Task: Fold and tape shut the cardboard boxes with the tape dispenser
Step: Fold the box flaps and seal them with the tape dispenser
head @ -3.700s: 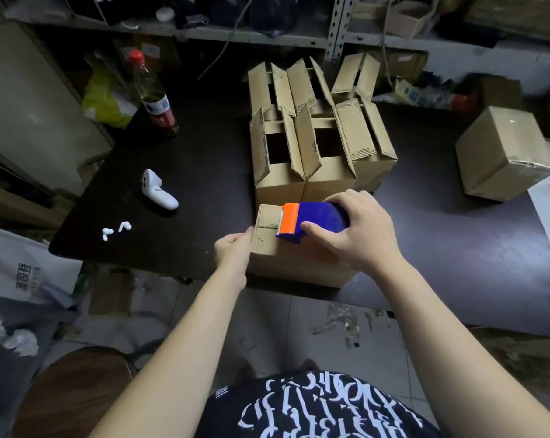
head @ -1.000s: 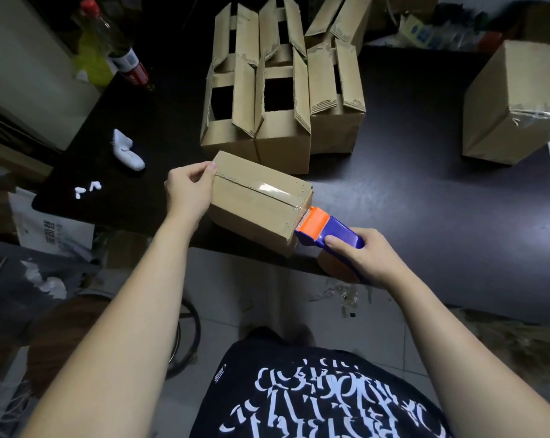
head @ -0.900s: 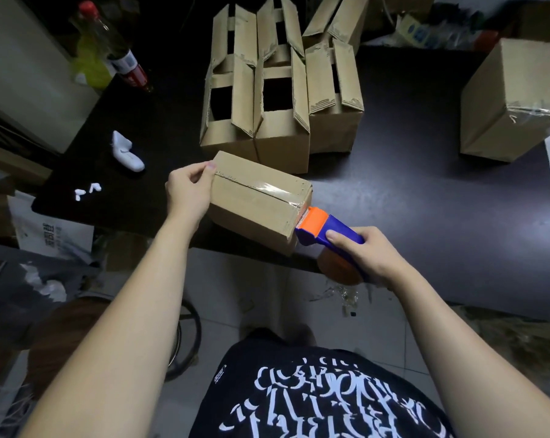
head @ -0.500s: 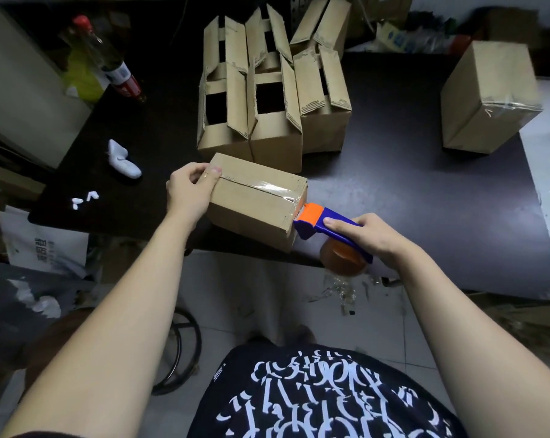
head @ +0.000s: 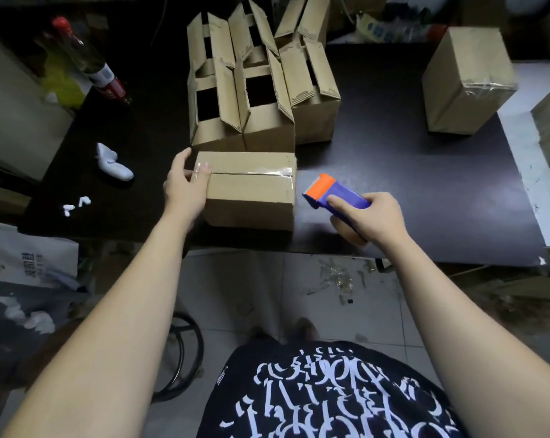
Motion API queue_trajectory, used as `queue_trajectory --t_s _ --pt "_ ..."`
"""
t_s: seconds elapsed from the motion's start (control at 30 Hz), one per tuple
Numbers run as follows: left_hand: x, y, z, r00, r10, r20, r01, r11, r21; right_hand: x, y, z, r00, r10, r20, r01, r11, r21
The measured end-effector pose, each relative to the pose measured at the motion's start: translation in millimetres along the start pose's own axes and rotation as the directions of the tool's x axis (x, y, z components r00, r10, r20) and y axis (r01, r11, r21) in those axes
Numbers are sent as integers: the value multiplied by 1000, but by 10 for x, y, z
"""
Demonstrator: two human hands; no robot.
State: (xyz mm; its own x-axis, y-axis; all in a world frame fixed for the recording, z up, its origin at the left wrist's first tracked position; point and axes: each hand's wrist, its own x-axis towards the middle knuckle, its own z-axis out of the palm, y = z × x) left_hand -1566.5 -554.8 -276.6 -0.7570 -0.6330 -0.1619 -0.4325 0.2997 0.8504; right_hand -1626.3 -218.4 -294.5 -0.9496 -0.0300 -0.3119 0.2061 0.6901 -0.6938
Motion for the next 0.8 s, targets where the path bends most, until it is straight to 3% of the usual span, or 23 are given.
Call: queue_trajectory --t_s 0.13,0.33,0.5,0.63,0.73,0.8 --pt "-183 -16 36 996 0 89 1 1000 -12 -99 -41 10 990 36 -137 -5 977 215" --pt "-572 41 269 993 -118 -19 115 985 -132 -315 -181 92 965 -59 -254 164 893 419" --pt "-841 164 556 984 -178 -4 176 977 -123 -438 -323 11 896 -222 -384 308 935 178" --pt "-953 228 723 990 -139 16 140 990 -31 -532 -379 -8 884 -335 -327 386 917 102" --pt "-1006 378 691 998 -26 64 7 961 275 -618 -388 -20 869 -416 -266 444 895 51" --pt "-939 527 566 995 84 45 -94 933 348 -690 -400 -18 846 -466 -257 486 874 14"
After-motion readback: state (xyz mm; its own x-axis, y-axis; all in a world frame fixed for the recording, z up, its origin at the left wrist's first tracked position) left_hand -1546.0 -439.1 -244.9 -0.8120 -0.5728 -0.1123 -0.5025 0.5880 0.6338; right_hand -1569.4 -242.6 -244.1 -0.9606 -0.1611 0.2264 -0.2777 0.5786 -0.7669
